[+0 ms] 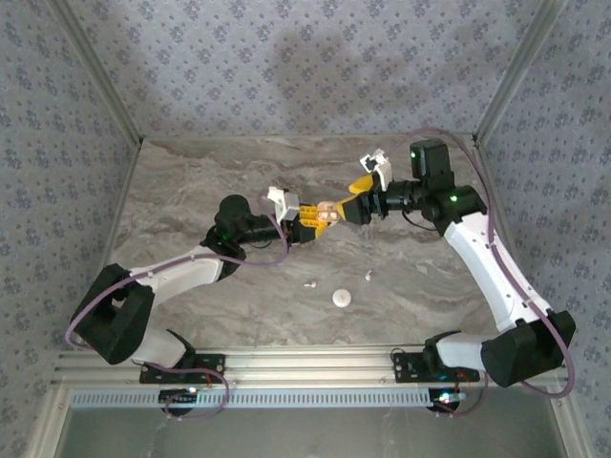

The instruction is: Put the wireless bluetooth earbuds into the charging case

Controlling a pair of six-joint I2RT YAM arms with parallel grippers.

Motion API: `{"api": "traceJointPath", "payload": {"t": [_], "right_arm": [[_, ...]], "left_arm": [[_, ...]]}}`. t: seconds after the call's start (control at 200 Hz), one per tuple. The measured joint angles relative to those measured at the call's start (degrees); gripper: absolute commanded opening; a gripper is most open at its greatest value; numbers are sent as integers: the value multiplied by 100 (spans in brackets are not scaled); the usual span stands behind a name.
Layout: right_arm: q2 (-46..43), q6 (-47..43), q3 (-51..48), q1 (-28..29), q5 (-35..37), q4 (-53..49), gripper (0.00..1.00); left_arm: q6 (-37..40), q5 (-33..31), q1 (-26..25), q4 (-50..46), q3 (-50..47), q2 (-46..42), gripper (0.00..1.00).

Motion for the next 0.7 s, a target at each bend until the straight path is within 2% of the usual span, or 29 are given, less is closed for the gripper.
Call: {"api": "traceJointPath", "payload": {"t": [0.41,0.7], "right_arm": [[986,251,232,179,-1058,-15,81],[737,153,131,168,-1670,-354,64]], "left_arm": [[385,155,0,-498,52,-149,11],[262,50,13,-577,144,-149,11]]}}
